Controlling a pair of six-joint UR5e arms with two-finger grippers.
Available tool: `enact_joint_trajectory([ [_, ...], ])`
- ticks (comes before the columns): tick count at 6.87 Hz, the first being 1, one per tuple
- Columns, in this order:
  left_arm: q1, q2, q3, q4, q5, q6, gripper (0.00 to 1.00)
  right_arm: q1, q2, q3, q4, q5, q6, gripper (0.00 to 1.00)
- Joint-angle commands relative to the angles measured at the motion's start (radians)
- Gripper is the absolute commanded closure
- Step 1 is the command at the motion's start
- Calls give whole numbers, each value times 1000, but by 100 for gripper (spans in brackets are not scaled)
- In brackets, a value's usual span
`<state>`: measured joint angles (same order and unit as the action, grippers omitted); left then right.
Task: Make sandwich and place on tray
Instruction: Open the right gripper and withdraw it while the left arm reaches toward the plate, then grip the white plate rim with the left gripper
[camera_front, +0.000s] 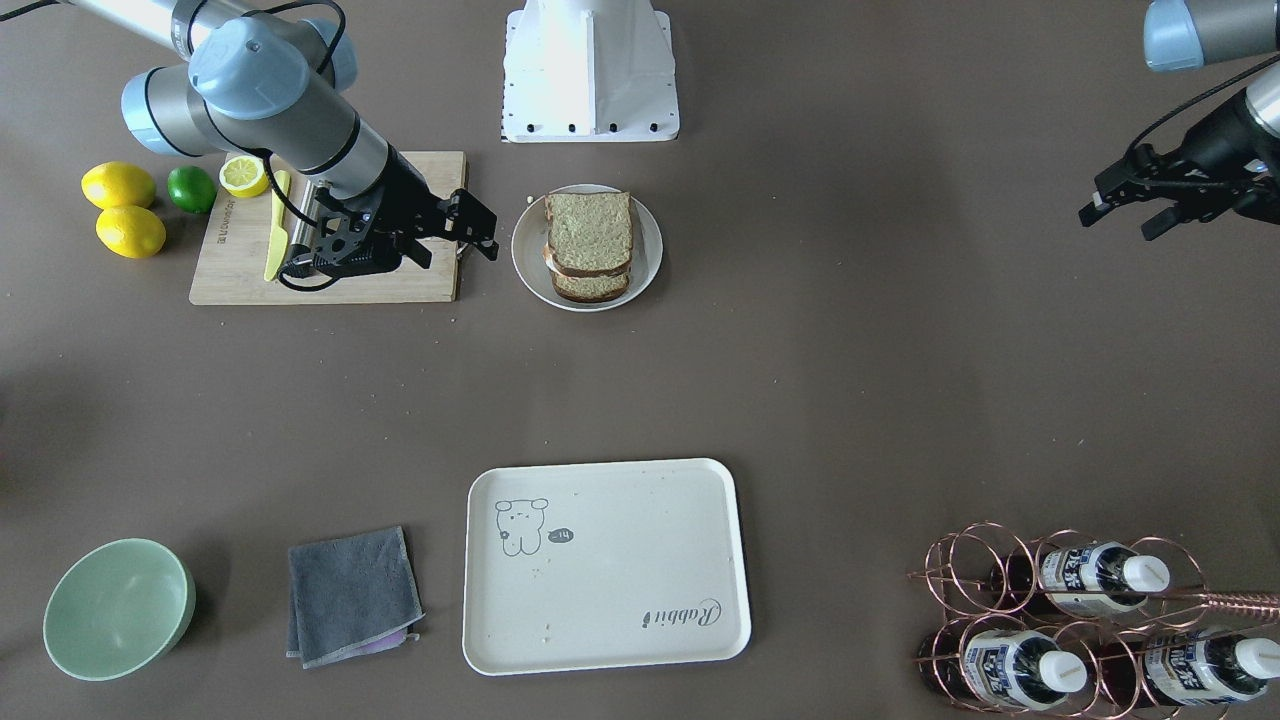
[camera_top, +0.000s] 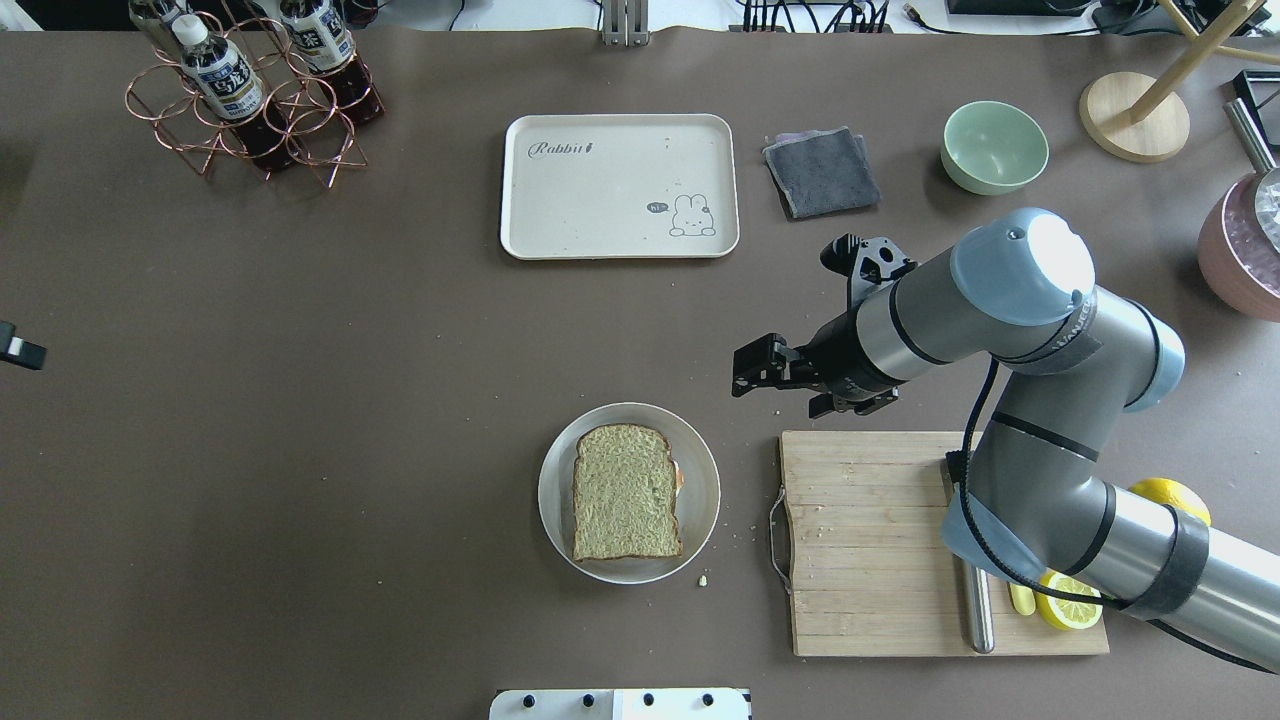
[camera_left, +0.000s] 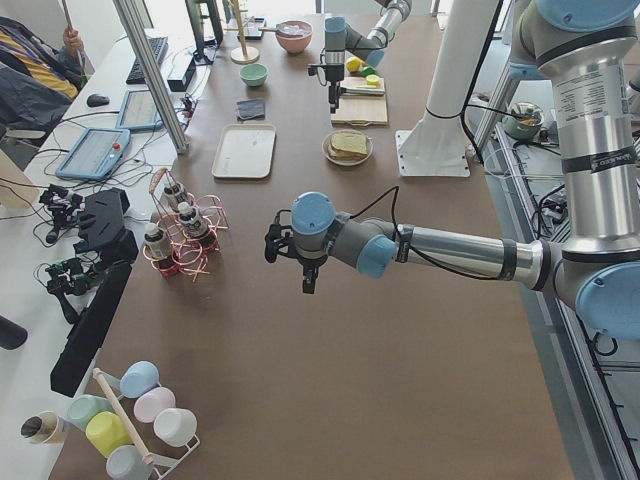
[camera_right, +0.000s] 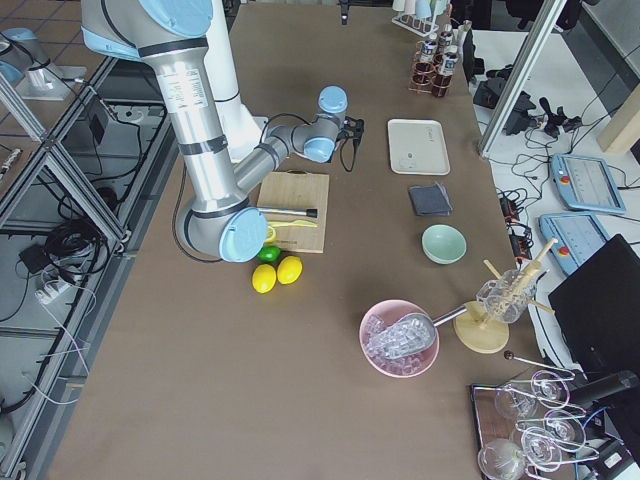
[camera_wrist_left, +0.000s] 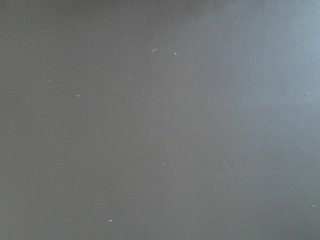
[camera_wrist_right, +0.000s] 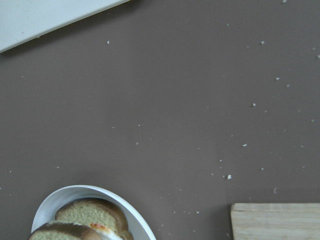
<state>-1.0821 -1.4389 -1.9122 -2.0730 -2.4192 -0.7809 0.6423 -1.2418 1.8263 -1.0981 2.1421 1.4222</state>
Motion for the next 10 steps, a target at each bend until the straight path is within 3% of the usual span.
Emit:
enact_joint_trajectory([
  [1, 295, -159, -21, -59, 195, -347, 3, 86, -106, 80, -100, 28, -154, 0],
  [4, 604, -340, -5, -55, 470, -576, 7, 235, -298, 88, -103, 93, -474, 0],
  [7, 715, -464, 68, -52, 567, -646, 24, 367, -416, 51, -106, 143, -754, 0],
  [10, 720, -509, 119, -53, 572, -647, 46, 417, -481, 44, -105, 151, -862, 0],
])
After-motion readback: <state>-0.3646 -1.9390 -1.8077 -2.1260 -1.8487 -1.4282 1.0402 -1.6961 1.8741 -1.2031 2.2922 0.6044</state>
